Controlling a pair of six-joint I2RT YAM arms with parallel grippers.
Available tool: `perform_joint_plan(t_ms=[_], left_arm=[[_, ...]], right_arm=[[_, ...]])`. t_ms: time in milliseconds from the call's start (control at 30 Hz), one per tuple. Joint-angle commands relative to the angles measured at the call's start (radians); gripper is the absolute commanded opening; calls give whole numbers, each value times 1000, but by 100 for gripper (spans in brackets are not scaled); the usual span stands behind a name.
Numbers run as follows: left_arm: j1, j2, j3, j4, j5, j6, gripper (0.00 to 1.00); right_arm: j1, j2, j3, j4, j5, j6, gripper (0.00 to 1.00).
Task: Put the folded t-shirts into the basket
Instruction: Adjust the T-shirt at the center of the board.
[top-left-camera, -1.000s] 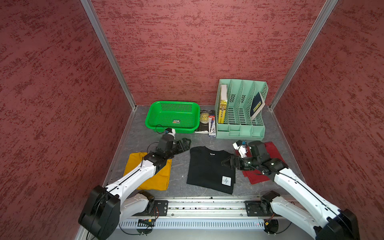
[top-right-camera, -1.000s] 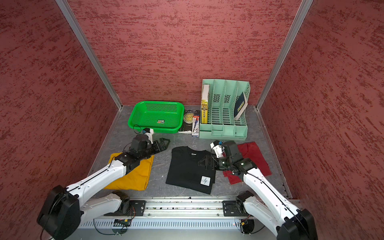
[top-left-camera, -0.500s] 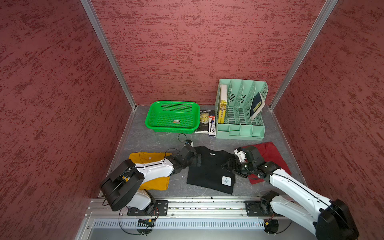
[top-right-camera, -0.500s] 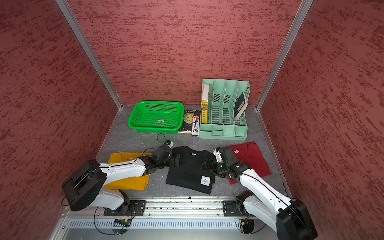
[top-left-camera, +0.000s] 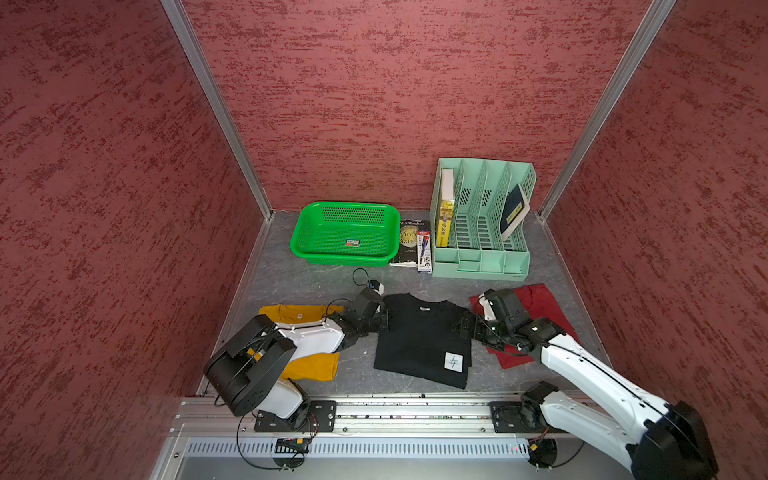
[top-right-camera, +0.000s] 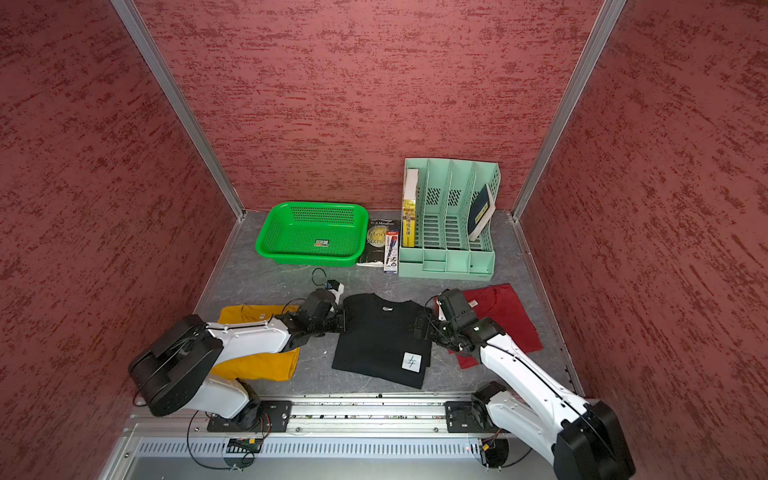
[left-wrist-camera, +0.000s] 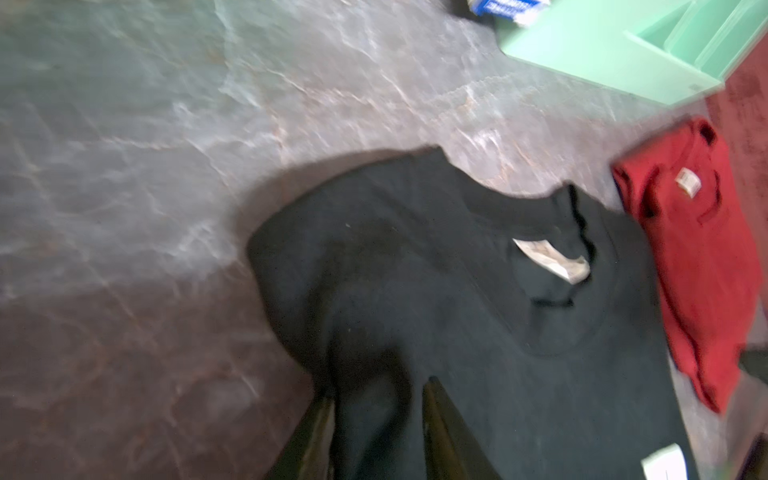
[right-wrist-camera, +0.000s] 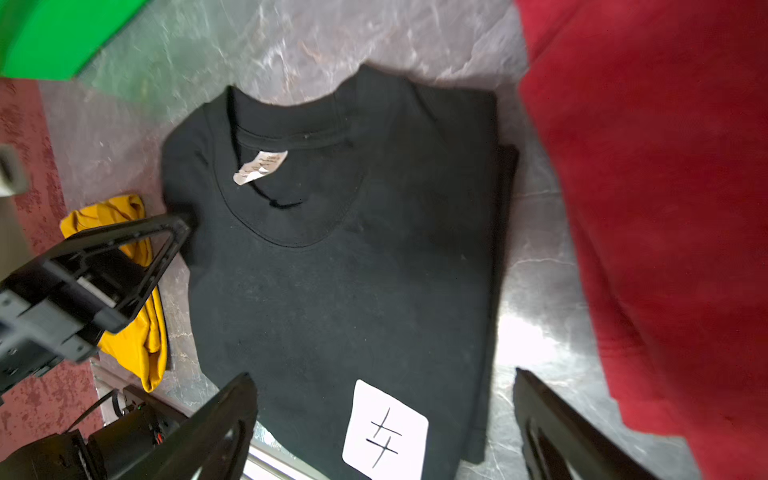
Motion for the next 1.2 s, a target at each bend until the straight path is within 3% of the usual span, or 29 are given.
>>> perform_joint_plan(t_ms=[0,100,267,400,433,533,633,733,933,1067,1167], left_arm=[[-42,-78,-54,69,65,-38,20],[-82,-133,-99,49,88,-74,12],[-186,-236,-179,28,21,-171,19],[-235,-280,-181,-80,-81,-190,39],[-227,-282,-177,-108,-107,-184,49],[-183,-308,-147,-202,-160,-154,64],[-143,-358,-139,-237,-219,-161,92],[-62,-395,-149,-232,-199,-179,100],[106,-378,-185,-110,-2,-168,100],[122,-352,-178,-97,47,-136,100],[127,-353,-176,-99,92,-139,99]], right_arm=[[5,75,55,-2,-20,-39,98],[5,142,90,-8,25,-64,91],[5,244,134,50,-35,-100,91],[17,279,175,68,-99,-110,89],[27,272,180,66,-103,-106,89],[72,236,190,84,-141,-92,88],[129,207,178,143,-227,-40,87],[204,210,111,347,-338,17,87],[326,394,-60,832,-526,180,85],[374,493,-130,935,-553,231,85],[381,485,-183,887,-577,220,82]])
